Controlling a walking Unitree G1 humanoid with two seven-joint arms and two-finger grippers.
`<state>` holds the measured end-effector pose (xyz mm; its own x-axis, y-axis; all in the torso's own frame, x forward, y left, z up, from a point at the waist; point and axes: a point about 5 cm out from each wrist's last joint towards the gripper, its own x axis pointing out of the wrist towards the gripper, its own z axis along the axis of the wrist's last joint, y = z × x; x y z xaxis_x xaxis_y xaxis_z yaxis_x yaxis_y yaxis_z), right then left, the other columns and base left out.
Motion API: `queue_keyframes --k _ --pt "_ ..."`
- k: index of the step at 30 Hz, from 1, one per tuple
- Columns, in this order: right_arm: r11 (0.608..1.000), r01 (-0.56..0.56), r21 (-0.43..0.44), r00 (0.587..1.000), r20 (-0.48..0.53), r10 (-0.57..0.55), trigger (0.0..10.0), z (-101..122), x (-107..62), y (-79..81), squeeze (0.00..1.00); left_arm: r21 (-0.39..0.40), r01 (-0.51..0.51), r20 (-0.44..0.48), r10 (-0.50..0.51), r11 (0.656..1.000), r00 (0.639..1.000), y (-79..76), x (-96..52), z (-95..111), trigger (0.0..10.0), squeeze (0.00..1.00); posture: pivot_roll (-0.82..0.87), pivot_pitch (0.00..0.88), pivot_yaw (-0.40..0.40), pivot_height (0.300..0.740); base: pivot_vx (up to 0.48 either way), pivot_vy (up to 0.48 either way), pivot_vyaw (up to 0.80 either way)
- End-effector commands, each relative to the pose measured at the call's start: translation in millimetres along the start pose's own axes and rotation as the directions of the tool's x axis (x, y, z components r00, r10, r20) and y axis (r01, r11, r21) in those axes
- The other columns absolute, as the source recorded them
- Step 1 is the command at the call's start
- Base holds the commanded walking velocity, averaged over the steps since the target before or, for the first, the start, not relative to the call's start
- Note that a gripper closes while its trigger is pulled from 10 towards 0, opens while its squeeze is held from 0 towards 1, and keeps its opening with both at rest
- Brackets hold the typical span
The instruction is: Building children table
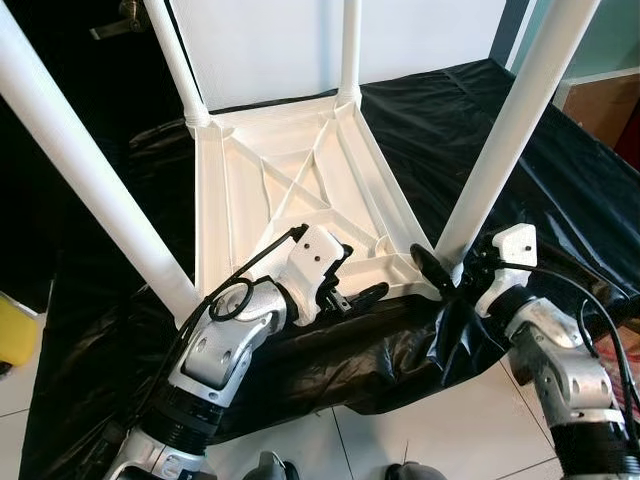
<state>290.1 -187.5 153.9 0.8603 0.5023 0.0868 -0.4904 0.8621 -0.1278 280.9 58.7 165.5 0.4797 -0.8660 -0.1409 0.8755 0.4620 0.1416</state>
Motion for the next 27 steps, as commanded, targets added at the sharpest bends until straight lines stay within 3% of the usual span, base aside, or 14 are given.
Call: queue_keyframes --k 1,6,13,14,15,16,21,22,23,27 --pt "1.0 -0.023 -0.002 1.0 -0.01 0.023 10.0 -3 0.5 1.0 0.0 0.004 0.028 -0.008 -0.028 1.0 1.0 -1.7 -2.2 -3 10.0 0.0 -0.1 0.06 0.052 0.74 0.0 0.0 0.0" --pt "0.989 -0.14 -0.044 0.989 -0.05 0.138 10.0 -9 14.9 -6.6 0.0 0.002 0.022 -0.009 -0.022 1.0 1.0 -0.7 -3.9 -3 10.0 0.0 -0.09 0.056 0.051 0.74 0.0 0.0 0.0" --pt "0.98 -0.19 -0.062 0.98 -0.064 0.186 10.0 -8 26.3 -11.1 0.0 0.008 0.017 -0.006 -0.017 1.0 1.0 3.0 -2.5 -1 10.0 0.0 -0.09 0.054 0.051 0.74 0.0 0.0 0.0" --pt "0.979 -0.193 -0.065 0.98 -0.064 0.189 3.8 -8 28.0 -11.8 0.0 0.01 0.015 -0.005 -0.015 1.0 1.0 4.3 -2.4 0 10.0 0.0 -0.09 0.051 0.053 0.74 0.0 0.0 0.0" --pt "0.978 -0.196 -0.068 0.979 -0.063 0.192 2.5 -7 29.1 -12.2 0.0 0.011 0.014 -0.004 -0.014 1.0 1.0 5.2 -2.4 0 10.0 0.0 -0.09 0.051 0.053 0.74 0.0 0.0 0.0" --pt "0.978 -0.199 -0.069 0.979 -0.062 0.195 0.0 -8 30.1 -12.7 0.0 0.012 0.013 -0.004 -0.012 1.0 1.0 6.1 -2.4 1 10.0 0.0 -0.09 0.053 0.055 0.74 0.0 0.0 0.0" --pt "0.976 -0.207 -0.072 0.977 -0.066 0.203 0.0 -12 29.6 -12.8 0.0 0.012 0.013 -0.007 -0.013 1.0 1.0 6.2 -2.6 0 10.0 0.0 -0.09 0.06 0.059 0.74 0.0 0.0 0.0" --pt "0.978 -0.199 -0.066 0.978 -0.071 0.194 5.8 -14 28.2 -13.2 0.0 0.011 0.017 -0.005 -0.017 1.0 1.0 5.0 -2.3 0 10.0 0.0 -0.09 0.064 0.063 0.74 0.0 0.0 0.0" --pt "0.98 -0.187 -0.06 0.98 -0.077 0.182 10.0 -17 27.0 -13.7 0.0 0.01 0.02 -0.006 -0.02 1.0 1.0 4.4 -1.8 0 10.0 0.0 -0.09 0.066 0.064 0.74 0.0 0.0 0.0" --pt "0.986 -0.161 -0.042 0.984 -0.084 0.157 10.0 -20 25.0 -14.0 0.0 0.009 0.021 -0.008 -0.021 1.0 1.0 3.8 -1.3 0 10.0 0.0 -0.09 0.071 0.066 0.74 0.0 0.0 0.0"
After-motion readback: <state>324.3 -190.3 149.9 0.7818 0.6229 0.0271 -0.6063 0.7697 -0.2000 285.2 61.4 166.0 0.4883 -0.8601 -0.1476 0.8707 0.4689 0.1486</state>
